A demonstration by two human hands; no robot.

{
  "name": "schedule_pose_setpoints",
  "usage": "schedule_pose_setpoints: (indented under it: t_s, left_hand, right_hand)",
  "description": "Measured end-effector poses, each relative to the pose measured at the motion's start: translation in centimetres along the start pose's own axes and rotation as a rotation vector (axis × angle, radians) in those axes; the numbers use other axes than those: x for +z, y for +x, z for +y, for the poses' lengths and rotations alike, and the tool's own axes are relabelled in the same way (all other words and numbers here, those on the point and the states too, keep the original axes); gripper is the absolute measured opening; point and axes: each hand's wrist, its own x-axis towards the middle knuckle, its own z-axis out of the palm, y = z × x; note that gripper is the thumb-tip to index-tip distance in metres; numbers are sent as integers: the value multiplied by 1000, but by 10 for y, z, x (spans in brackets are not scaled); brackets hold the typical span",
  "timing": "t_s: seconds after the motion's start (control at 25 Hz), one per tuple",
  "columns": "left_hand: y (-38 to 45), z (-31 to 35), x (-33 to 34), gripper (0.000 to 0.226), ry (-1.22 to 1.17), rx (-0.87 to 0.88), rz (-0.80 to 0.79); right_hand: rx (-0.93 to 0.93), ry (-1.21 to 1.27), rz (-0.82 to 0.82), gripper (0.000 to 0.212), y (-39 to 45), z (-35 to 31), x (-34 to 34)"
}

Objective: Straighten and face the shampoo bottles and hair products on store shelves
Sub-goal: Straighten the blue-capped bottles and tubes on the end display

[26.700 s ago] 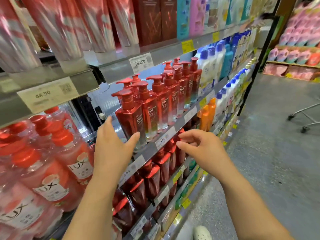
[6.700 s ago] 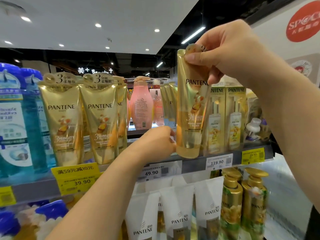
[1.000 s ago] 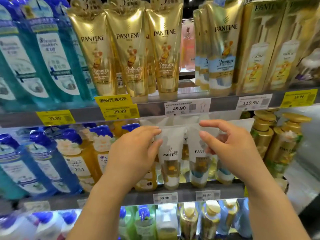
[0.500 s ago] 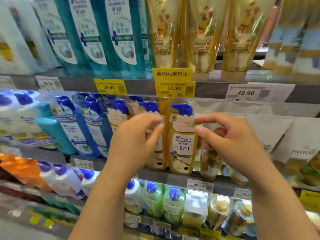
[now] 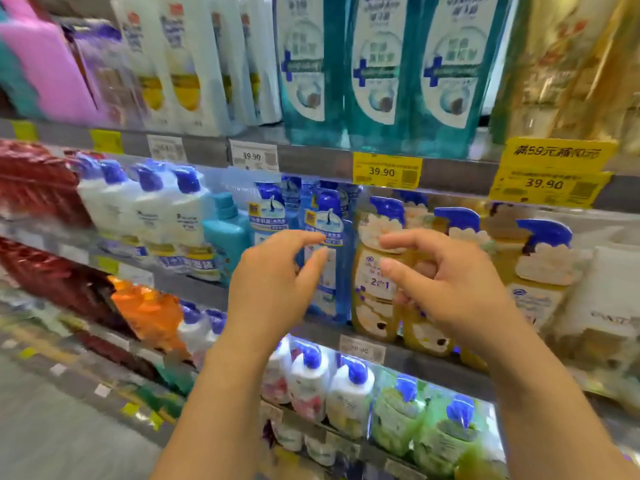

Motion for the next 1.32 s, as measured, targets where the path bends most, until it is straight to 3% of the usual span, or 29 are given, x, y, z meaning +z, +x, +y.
schedule_pose_setpoints:
  t_s: [0.24,0.36,0.52,0.8,0.96,1.08,1.2,1.32]
  left_hand:
    - [39,-70,-12,31,11,119,-134]
    - [52,-69,9,33,-8,183,-330]
    - [66,-62,37,30,-19,107,-554]
    - [70,-60,41,31,79,145,-440]
    - [67,-57,38,39,122,112,-333]
    - [69,-55,40,41,157,35,-342]
    - [71,-52,40,41,176,7,-392]
    - [77,-54,30,40,149,8,-329]
  right_hand:
    - [53,-394,136,60,50,-17,88]
    - [197,-449,184,55,63,-18,104]
    - [362,-537,158,33,73,-20,109]
    - [388,-473,145,23,77,-22,101]
    - [372,-607,123,28,87,-21,97]
    - [357,-733,52,28,94,-20,94]
    - [358,-686,23,33,94,-18,90]
    - [318,-676,31,39,91,-24,88]
